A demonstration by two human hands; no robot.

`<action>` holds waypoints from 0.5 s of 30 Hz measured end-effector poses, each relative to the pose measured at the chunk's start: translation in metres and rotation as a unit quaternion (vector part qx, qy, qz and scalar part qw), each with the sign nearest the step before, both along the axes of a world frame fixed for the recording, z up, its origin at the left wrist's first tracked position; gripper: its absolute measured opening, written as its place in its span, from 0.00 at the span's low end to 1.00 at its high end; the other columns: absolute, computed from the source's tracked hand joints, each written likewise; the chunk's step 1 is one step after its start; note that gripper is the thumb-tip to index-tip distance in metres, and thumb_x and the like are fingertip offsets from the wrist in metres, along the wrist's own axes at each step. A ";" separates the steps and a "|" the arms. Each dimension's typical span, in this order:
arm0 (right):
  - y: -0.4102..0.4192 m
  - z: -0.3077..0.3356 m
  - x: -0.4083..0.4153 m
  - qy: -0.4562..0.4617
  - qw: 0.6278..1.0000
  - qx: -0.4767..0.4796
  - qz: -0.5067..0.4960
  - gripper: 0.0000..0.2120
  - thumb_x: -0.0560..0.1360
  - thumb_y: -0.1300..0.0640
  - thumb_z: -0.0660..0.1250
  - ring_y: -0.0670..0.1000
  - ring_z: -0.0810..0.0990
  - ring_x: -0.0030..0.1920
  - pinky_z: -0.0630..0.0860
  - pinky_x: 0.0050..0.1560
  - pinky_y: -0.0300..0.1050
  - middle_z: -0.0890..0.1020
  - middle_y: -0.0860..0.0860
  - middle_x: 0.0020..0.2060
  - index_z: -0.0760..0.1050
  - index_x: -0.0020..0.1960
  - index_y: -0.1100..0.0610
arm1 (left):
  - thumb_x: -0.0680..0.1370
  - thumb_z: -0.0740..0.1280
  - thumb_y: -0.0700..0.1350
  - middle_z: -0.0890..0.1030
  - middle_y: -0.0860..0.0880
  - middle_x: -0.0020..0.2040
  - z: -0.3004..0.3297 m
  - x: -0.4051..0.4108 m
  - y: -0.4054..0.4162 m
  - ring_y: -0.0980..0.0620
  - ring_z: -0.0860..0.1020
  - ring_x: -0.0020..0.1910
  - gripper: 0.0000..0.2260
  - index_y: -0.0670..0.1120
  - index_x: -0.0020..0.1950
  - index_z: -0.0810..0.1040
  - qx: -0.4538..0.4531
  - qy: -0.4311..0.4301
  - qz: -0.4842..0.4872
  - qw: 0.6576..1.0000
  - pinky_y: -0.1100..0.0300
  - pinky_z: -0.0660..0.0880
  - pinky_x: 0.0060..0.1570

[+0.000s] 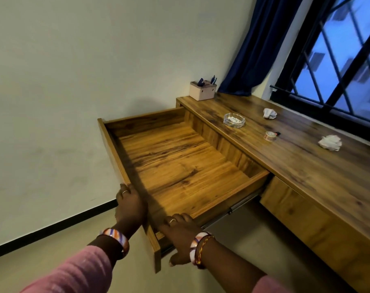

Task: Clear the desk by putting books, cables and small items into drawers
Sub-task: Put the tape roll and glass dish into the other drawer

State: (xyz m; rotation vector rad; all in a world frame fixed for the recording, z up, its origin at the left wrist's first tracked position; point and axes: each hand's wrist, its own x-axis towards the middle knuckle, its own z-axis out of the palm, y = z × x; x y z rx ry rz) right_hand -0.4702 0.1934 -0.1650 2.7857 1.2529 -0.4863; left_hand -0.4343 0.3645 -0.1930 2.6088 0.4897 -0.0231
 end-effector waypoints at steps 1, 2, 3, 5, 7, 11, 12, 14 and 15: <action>-0.010 -0.001 0.004 -0.001 1.000 0.009 -0.004 0.37 0.67 0.51 0.73 0.61 0.60 0.69 0.54 0.70 0.57 0.64 0.59 0.69 0.58 0.71 0.53 | 0.75 0.66 0.47 0.54 0.37 0.75 -0.002 -0.003 0.000 0.36 0.54 0.74 0.32 0.41 0.74 0.55 0.084 -0.008 -0.039 0.996 0.45 0.67 0.65; -0.022 -0.001 0.009 -0.003 1.000 0.014 -0.015 0.37 0.68 0.52 0.72 0.60 0.58 0.70 0.51 0.71 0.56 0.63 0.58 0.71 0.57 0.72 0.52 | 0.74 0.67 0.47 0.55 0.38 0.75 -0.003 -0.006 -0.001 0.37 0.53 0.74 0.31 0.42 0.73 0.59 0.154 -0.023 -0.090 0.984 0.47 0.64 0.68; -0.035 -0.002 0.016 -0.007 0.999 0.018 -0.031 0.36 0.70 0.54 0.70 0.59 0.57 0.72 0.48 0.72 0.55 0.61 0.58 0.72 0.56 0.73 0.50 | 0.74 0.67 0.47 0.58 0.40 0.75 -0.005 -0.007 -0.002 0.39 0.55 0.74 0.28 0.45 0.72 0.62 0.200 -0.032 -0.142 0.969 0.49 0.62 0.69; -0.063 -0.003 0.031 -0.015 0.997 0.024 -0.066 0.34 0.72 0.57 0.65 0.56 0.55 0.74 0.45 0.73 0.52 0.60 0.55 0.73 0.54 0.74 0.48 | 0.76 0.62 0.48 0.70 0.45 0.69 0.000 -0.004 -0.008 0.46 0.67 0.68 0.18 0.49 0.66 0.70 0.195 0.026 -0.238 0.951 0.56 0.66 0.64; -0.091 -0.005 0.050 -0.023 0.995 0.033 -0.090 0.33 0.73 0.59 0.63 0.54 0.54 0.74 0.45 0.73 0.50 0.60 0.53 0.74 0.54 0.74 0.47 | 0.77 0.61 0.48 0.76 0.49 0.61 0.018 0.004 -0.022 0.51 0.75 0.60 0.12 0.50 0.60 0.75 0.129 0.180 -0.293 0.930 0.61 0.71 0.57; -0.138 -0.005 0.093 -0.012 0.993 0.057 -0.106 0.29 0.73 0.50 0.65 0.49 0.60 0.71 0.50 0.71 0.42 0.66 0.49 0.70 0.60 0.72 0.46 | 0.78 0.62 0.43 0.71 0.43 0.68 0.043 0.048 -0.071 0.45 0.70 0.66 0.17 0.44 0.67 0.70 0.059 0.343 -0.390 0.853 0.52 0.66 0.68; -0.150 -0.003 0.104 0.006 0.991 0.072 -0.115 0.28 0.72 0.46 0.66 0.49 0.62 0.69 0.53 0.70 0.41 0.68 0.49 0.68 0.63 0.70 0.46 | 0.79 0.62 0.42 0.71 0.42 0.68 0.049 0.062 -0.088 0.44 0.70 0.66 0.19 0.43 0.69 0.68 0.066 0.343 -0.410 0.843 0.52 0.66 0.66; -0.173 0.002 0.134 0.046 0.982 0.112 -0.147 0.29 0.69 0.40 0.68 0.49 0.66 0.67 0.60 0.67 0.39 0.70 0.47 0.65 0.67 0.67 0.45 | 0.79 0.62 0.44 0.72 0.42 0.68 0.057 0.100 -0.119 0.44 0.71 0.65 0.20 0.43 0.71 0.67 0.062 0.322 -0.436 0.838 0.56 0.68 0.62; -0.182 0.007 0.148 0.049 0.976 0.136 -0.164 0.29 0.68 0.39 0.68 0.48 0.67 0.67 0.62 0.66 0.38 0.70 0.46 0.65 0.68 0.67 0.45 | 0.79 0.62 0.45 0.73 0.43 0.67 0.064 0.119 -0.132 0.46 0.72 0.64 0.20 0.43 0.71 0.67 0.057 0.286 -0.440 0.849 0.60 0.68 0.59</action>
